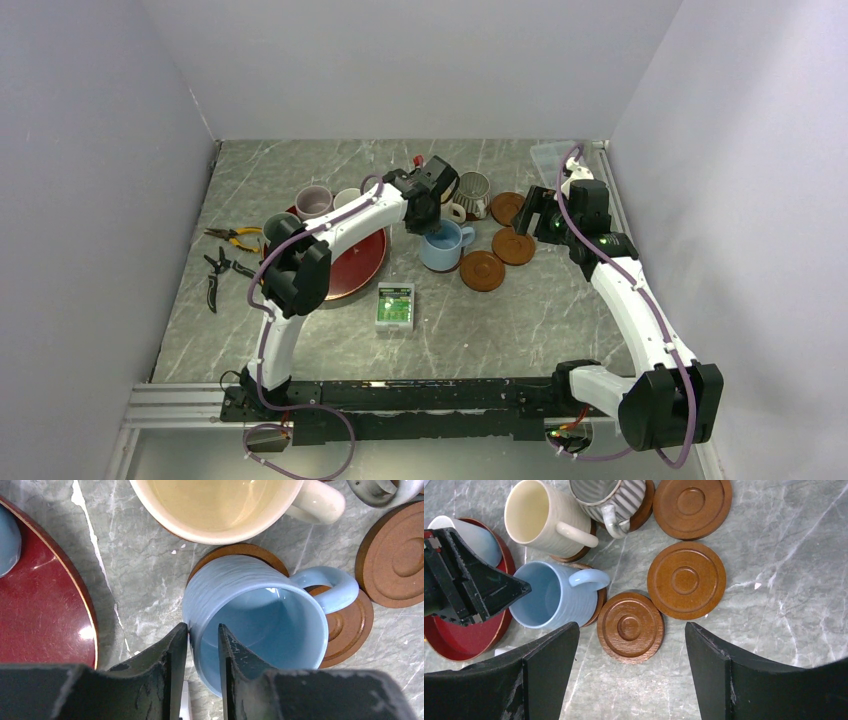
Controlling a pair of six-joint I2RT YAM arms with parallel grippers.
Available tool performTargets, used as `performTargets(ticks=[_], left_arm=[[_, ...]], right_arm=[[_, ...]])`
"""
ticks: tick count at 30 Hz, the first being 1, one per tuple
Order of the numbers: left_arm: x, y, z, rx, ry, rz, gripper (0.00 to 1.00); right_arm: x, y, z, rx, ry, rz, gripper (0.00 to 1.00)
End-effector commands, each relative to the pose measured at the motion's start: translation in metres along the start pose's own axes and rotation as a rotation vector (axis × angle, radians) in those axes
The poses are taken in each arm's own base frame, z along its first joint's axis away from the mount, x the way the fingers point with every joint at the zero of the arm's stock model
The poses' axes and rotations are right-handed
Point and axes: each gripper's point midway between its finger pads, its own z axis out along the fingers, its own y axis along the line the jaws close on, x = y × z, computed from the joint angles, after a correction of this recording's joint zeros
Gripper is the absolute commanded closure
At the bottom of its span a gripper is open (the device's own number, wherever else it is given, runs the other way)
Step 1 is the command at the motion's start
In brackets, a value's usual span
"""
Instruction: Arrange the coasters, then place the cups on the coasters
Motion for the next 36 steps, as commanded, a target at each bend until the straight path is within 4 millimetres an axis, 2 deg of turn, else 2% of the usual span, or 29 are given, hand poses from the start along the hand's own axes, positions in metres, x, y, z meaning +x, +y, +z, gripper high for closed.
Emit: performTargets(ticks=[1,6,10,13,18,23,30,36], left_arm=[[-0.025,-0.016,-0.022,0.060,-0.083,-0.023,0.64],[-0.032,-0.018,-0.037,0.089,-0.112,-0.002,0.53],[-0.036,-0.015,-0.054,0.112,-0.142,0.033,0.38],[-0.038,-0.012,-0.068,0.135,-0.161,0.053,0.31],[-0.037,0.003,-0.085,0.164,-0.164,0.062,0.23],[-0.040,0.035,-0.097,0.156,-0.167,0.066,0.20],[-0.039,0.100,-0.108,0.096,-0.160,0.009,0.19],[-0.033,0.145,-0.115,0.044,-0.188,-0.062,0.20]], right_arm=[[-0.013,0.011,-0.003,-0.061,-0.052,-0.012,0.18],[-0.006,0.027,0.001,-0.158,-0.020,0.014,0.18],[0.008,0.043,0.008,-0.260,0.030,0.066,0.18],[0.018,0.054,0.015,-0.335,0.062,0.115,0.19],[0.031,0.070,0.027,-0.394,0.108,0.157,0.22],[0.041,0.082,0.043,-0.410,0.145,0.169,0.23],[0.053,0.099,0.067,-0.415,0.179,0.164,0.22],[0.062,0.103,0.086,-0.407,0.211,0.159,0.22]])
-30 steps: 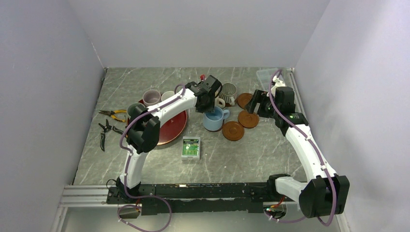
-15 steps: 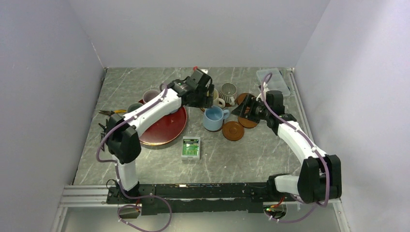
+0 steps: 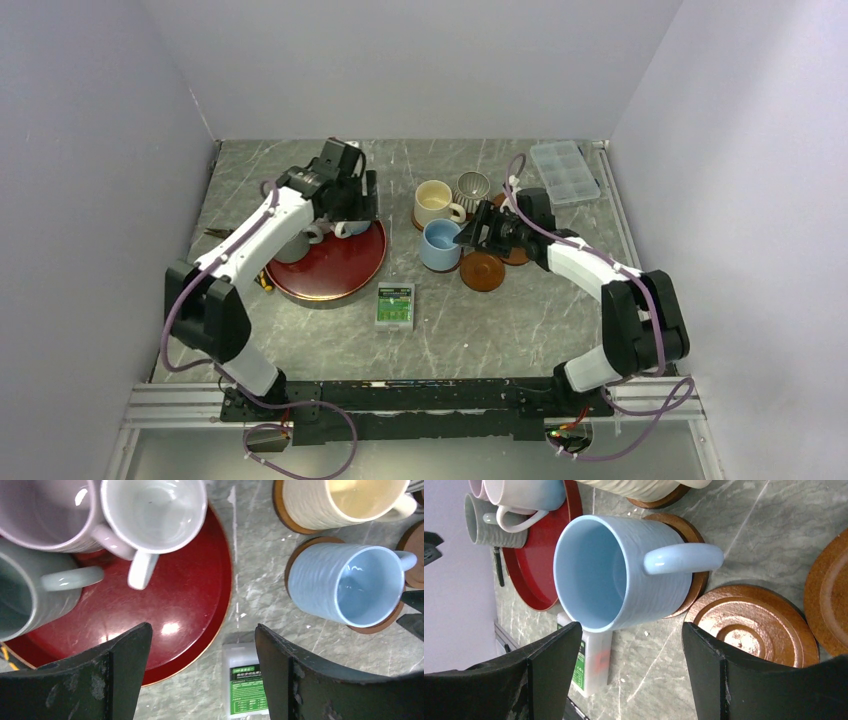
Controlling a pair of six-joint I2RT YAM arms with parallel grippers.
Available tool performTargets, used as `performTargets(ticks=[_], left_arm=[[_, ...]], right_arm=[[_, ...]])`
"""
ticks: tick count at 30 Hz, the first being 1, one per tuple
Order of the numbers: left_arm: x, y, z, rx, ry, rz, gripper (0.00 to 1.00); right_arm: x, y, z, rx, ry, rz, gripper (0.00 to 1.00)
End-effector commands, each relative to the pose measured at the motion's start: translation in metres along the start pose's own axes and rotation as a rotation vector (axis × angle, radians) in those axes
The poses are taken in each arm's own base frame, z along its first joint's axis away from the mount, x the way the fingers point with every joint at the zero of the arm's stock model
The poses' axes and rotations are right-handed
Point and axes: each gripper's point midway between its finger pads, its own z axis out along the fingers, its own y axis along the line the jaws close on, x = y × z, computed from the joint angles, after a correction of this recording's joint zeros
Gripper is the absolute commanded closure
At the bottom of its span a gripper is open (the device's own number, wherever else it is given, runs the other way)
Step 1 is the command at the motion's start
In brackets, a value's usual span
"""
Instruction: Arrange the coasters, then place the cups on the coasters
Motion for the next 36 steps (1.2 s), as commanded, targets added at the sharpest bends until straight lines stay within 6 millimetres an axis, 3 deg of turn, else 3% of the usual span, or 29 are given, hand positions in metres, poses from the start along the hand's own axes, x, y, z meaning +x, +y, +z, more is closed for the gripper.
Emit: performTargets(ticks=[1,9,26,31,36], left_arm=[[-0.011,0.016,-0.024,0.018,-0.080,-0.019,0.20],[-0.003,0.040,-0.027,-0.013,-0.082,-0.052,0.21],[0.000,0.056,-0.024,-0.009,-0.082,-0.094,0.22],[-0.006,0.064,-0.025,-0.015,-0.103,-0.088,0.21],[-0.024,0.065,-0.022,-0.013,-0.144,0.006,0.21]], right_arm=[[-0.032,0.020,0.009,-0.049,-0.088,-0.050,0.22],[-0.038,0.019,0.023,-0.045,-0.083,-0.071,0.23],[-0.043,0.020,0.034,-0.025,-0.072,-0.107,0.24],[-0.042,0.018,0.028,-0.001,-0.079,-0.113,0.24],[-0.043,0.020,0.008,0.032,-0.107,-0.141,0.21]])
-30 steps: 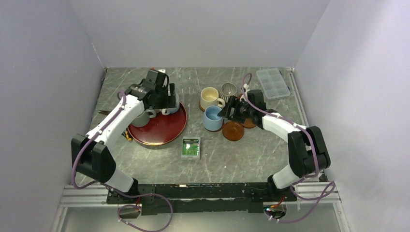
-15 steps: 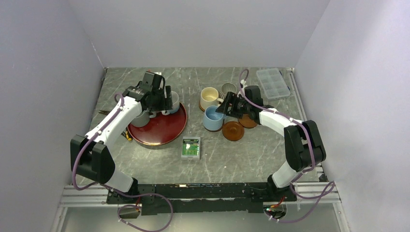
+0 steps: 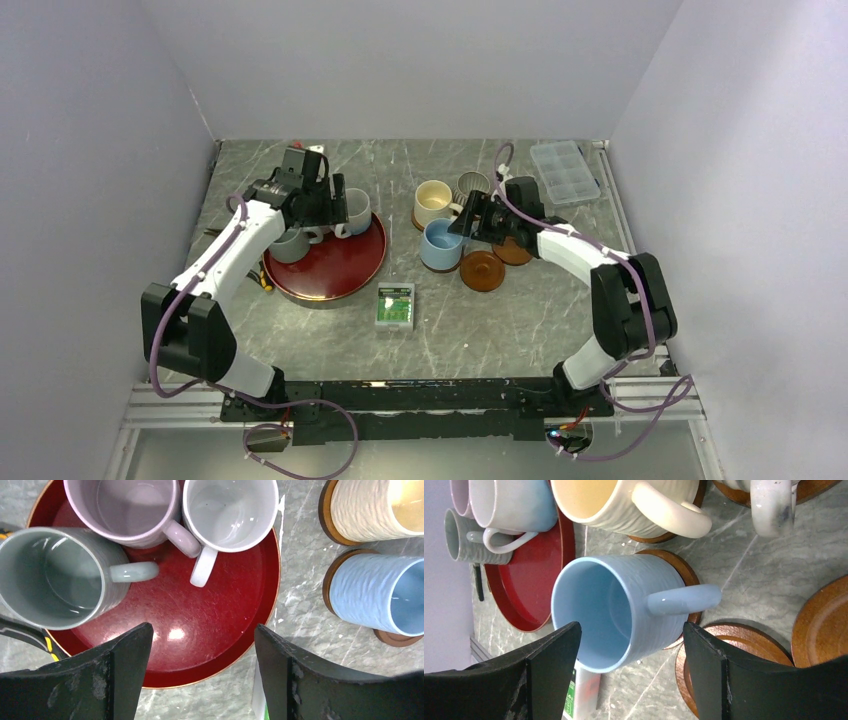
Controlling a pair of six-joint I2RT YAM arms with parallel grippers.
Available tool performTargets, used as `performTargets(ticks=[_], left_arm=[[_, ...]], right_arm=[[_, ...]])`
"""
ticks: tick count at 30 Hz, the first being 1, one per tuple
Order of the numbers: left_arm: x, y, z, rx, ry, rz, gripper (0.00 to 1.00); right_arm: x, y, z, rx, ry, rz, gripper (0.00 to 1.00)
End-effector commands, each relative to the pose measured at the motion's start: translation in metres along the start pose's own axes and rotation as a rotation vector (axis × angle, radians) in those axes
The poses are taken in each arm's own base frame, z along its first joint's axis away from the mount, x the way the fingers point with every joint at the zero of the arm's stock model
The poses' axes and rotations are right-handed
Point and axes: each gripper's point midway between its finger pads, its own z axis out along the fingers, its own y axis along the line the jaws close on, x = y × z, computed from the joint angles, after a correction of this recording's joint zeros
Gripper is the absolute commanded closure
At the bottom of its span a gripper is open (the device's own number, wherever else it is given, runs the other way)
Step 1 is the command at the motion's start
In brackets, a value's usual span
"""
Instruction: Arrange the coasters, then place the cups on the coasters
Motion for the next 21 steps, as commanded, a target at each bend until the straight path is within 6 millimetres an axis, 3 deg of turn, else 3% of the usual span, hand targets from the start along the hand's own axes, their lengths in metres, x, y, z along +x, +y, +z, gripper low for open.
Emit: performTargets(ticks=[1,7,12,17,21], left_arm=[[-0.033,-0.009,-0.007,0.044,-0.099,0.099,0.21],[-0.054,-0.007,0.016,0.014,-0.082,0.139,0.26],[-0.070,0.005,0.031,-0.002,-0.080,0.104,0.29],[-0.075,-0.018,0.046,0.123,-0.074,0.124,0.36],[-0.065,-0.030,0.063,0.141,-0.007,0.141,0.41]], right_arm=[[-0.023,0.018,-0.028,-0.001,-0.093,-0.076,0.20],[-0.023,0.024,-0.052,0.011,-0.131,-0.094,0.20],[-0.034,0.029,-0.073,0.041,-0.188,-0.122,0.21],[-0.038,0.032,-0.082,0.043,-0.213,-0.130,0.21],[-0.034,0.031,-0.080,0.039,-0.202,-0.123,0.22]])
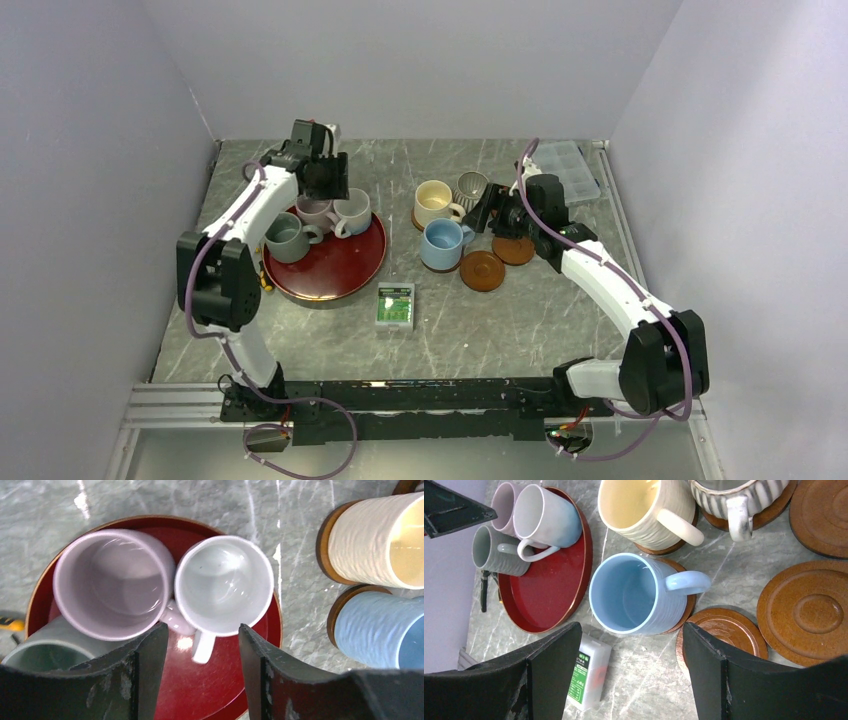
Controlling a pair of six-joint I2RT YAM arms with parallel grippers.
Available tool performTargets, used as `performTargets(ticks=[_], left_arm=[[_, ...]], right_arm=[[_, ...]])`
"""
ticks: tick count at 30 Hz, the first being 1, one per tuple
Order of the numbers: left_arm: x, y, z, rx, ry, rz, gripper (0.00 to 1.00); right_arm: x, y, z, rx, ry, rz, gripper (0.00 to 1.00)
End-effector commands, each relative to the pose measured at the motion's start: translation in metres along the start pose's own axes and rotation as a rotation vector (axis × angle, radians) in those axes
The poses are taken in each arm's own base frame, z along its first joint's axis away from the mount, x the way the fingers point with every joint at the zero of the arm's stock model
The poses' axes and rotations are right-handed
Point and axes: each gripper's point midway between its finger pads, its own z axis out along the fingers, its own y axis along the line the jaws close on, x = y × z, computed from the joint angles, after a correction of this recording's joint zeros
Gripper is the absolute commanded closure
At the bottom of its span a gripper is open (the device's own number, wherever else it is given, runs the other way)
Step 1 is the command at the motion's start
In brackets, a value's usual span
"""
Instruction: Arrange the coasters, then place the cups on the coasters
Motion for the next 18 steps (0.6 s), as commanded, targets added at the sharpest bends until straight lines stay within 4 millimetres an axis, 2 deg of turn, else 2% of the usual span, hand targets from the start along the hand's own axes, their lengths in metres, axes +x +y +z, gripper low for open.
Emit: performTargets(ticks=[1,11,18], left_arm=[[-0.012,-0.027,0.010,0.076,-0.001,0.054,0.42],[0.004,-0.010,0.030,-0.059,0.041,-0.008,0.44],[0.006,0.001,0.031,-0.120,0.015,-0.037,0.45]], right_arm=[[-0.002,0.001,-0.004,-0.001,-0.021,-0.016,0.22],[0.004,0.000,-0.003,-0.007,-0.005,-0.006,0.23],[0.007,0.000,0.000,-0.017,0.007,0.002,0.23]])
